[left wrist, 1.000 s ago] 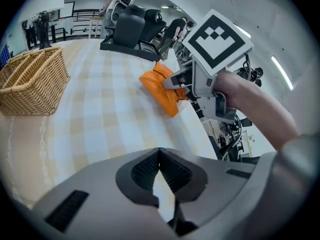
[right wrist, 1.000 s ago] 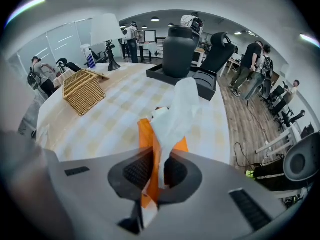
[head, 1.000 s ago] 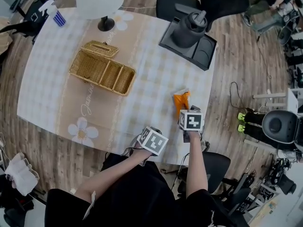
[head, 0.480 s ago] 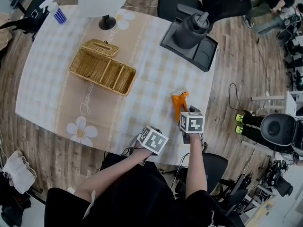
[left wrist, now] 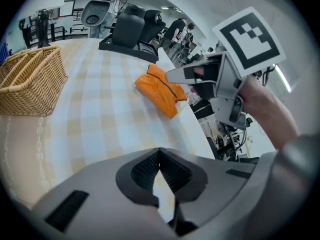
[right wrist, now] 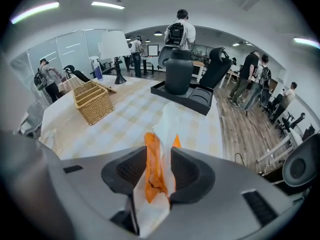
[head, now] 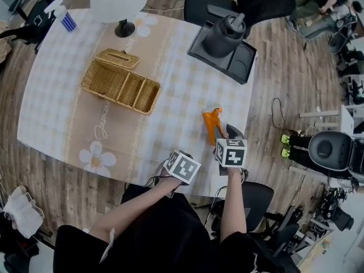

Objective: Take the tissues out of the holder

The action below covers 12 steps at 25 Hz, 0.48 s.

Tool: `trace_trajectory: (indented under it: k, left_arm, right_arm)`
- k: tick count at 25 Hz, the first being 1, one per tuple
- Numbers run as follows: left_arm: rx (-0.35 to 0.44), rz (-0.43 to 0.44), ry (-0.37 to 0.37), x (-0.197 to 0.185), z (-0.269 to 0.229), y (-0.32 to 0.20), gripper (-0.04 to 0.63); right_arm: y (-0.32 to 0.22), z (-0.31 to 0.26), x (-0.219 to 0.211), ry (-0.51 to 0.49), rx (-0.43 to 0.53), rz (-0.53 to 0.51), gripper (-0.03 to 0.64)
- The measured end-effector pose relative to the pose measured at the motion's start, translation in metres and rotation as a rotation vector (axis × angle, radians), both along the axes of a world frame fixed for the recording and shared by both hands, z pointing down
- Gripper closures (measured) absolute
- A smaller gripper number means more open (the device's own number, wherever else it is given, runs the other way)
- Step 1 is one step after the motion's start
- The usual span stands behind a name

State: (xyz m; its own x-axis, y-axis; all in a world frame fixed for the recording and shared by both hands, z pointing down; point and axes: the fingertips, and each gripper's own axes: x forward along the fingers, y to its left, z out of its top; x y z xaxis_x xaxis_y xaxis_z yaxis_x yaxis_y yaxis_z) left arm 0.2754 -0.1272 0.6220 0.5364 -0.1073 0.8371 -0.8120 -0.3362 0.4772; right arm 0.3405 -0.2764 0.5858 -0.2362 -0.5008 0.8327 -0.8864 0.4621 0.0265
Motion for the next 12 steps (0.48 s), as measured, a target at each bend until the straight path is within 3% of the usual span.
trace_trajectory:
  k: [8, 12]
  left_arm:
    - [-0.005, -0.024, 0.034, 0.000, -0.007, 0.000, 0.595]
    - [0.009, -0.020, 0.033, 0.000, -0.009, 0.002, 0.595]
  right_arm:
    - [0.022, -0.036, 0.015, -0.059, 0.060, 0.114, 0.474]
    - [0.040, -0.045, 0.016, -0.091, 0.071, 0.144, 0.529]
